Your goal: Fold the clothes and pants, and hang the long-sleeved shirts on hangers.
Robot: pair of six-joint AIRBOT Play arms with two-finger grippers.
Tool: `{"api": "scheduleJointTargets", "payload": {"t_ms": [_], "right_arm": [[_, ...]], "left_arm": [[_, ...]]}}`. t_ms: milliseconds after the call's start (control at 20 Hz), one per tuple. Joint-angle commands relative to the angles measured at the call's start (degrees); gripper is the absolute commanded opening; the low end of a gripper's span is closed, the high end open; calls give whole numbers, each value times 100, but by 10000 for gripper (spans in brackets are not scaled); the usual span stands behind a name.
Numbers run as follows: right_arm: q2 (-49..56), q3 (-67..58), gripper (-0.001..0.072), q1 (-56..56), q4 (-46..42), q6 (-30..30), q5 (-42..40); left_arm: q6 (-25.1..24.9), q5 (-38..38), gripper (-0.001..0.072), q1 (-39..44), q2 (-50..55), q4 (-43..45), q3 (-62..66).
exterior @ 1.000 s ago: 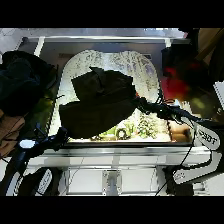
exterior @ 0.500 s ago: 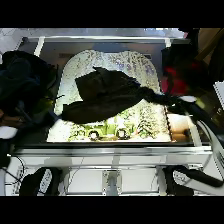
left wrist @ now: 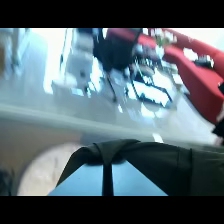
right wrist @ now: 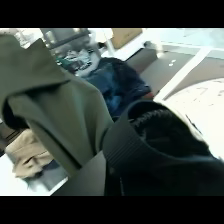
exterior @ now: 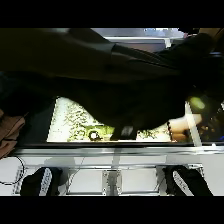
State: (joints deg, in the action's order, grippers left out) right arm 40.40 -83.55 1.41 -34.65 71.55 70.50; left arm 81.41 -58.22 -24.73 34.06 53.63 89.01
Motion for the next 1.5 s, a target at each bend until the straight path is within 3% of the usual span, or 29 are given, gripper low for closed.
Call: {"api": "scheduleJointTargets", "payload": {"t_ms": [0, 250, 500, 650, 800, 900, 950, 1000, 1050, 1100, 1150, 1450], "right_arm": [[-20, -623, 20, -13, -247, 748, 785], [1263, -50, 18, -13, -131, 501, 1086], [3495, 835, 19, -160, 232, 22, 667], [4872, 804, 20, -428, 533, -404, -684], [5755, 555, 21, -579, 1025, -688, -2448], [6048, 271, 33, -656, 1252, -1019, -3475], [6122, 96, 240, -686, 1259, -1139, -3971], [6153, -92, 558, -684, 1255, -1130, -4266], [6135, -264, 582, -614, 1167, -1137, -4352], [6109, -461, 567, -492, 914, -1137, -4212], [6067, -682, 550, -295, 455, -1119, -3823], [5936, -988, 540, 831, -1182, -1126, 645]], "left_arm": [[2, -282, 7, -24, 260, 297, 1106], [-107, -1281, 7, 179, 1716, -503, 1071], [15, -1344, 7, 1742, 3838, 975, 1069], [131, -837, 7, 2417, 5261, 1484, 1069], [850, 466, 8, 2511, 6240, 1482, 1071], [966, 1231, 9, 2511, 6559, 1152, 1071], [968, 1456, 16, 2518, 6651, 960, 1073], [949, 1580, 191, 2518, 6684, 859, 1075], [949, 1609, 605, 2514, 6675, 859, 1084], [946, 1530, 692, 2452, 6625, 868, 1091], [946, 1290, 706, 2339, 6516, 885, 1091], [20, -2087, 679, 1751, 5827, 975, 686]]}}
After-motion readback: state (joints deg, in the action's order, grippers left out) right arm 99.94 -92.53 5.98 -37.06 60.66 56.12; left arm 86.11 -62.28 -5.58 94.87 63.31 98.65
